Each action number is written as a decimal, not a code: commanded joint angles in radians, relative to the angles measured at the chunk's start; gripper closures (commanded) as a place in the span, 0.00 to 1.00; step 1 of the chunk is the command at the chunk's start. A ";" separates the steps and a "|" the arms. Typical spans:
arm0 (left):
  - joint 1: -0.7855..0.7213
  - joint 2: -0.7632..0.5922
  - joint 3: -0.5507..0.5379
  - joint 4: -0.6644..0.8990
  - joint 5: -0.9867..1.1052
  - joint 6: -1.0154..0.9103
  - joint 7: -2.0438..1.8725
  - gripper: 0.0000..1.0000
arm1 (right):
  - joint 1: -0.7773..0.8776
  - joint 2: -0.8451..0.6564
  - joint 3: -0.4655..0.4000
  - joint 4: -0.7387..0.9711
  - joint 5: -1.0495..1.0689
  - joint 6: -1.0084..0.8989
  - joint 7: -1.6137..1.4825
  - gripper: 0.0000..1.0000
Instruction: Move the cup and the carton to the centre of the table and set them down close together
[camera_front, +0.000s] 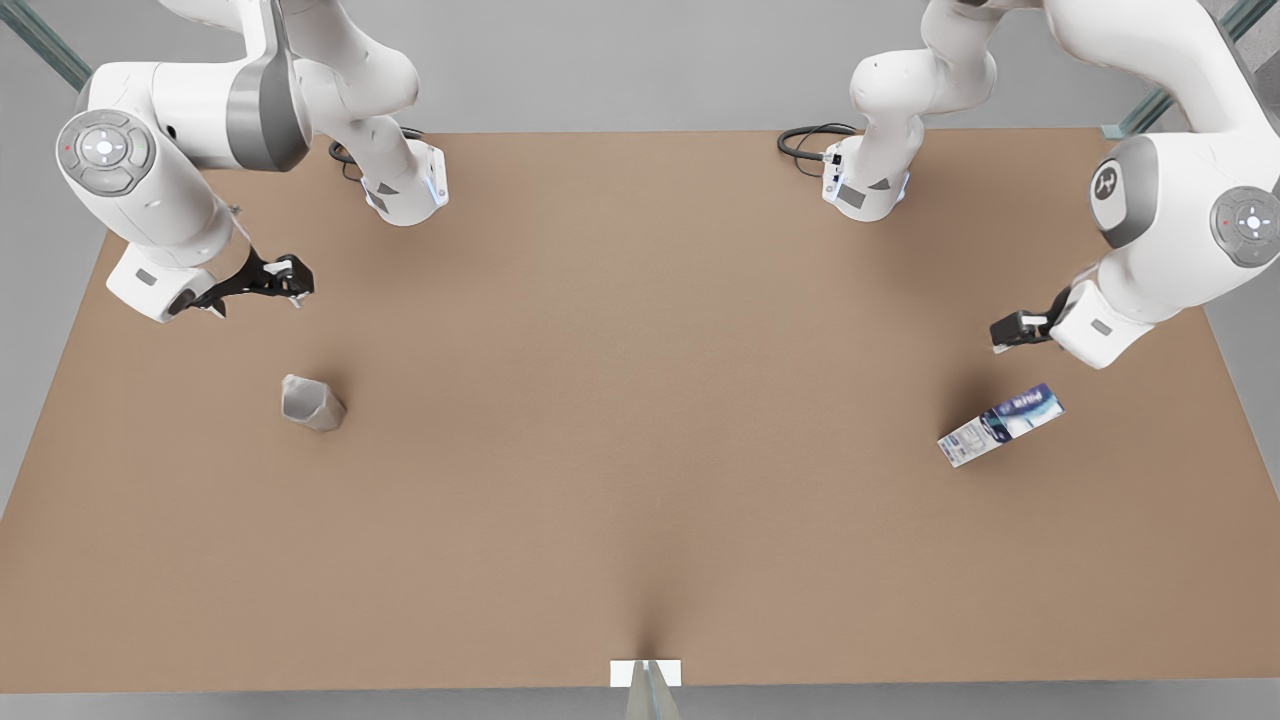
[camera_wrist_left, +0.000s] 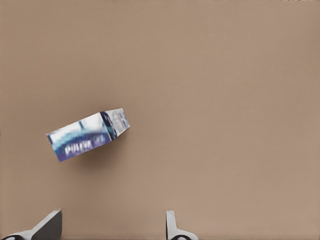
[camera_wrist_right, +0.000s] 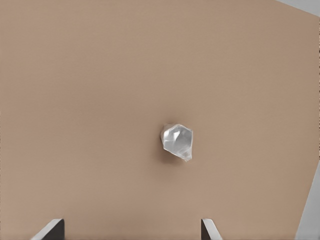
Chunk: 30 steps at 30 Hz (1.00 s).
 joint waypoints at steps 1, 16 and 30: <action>-0.012 0.000 0.000 0.000 -0.005 0.000 0.000 0.00 | 0.015 0.000 -0.001 0.000 0.000 0.000 0.000 0.00; -0.006 0.049 0.001 0.037 -0.002 0.008 -0.015 0.00 | -0.277 0.367 0.004 -0.202 -0.012 0.426 -0.189 0.00; -0.008 0.060 0.001 0.037 -0.001 0.008 -0.015 0.00 | -0.436 0.347 0.110 -0.388 -0.033 0.589 -0.233 0.00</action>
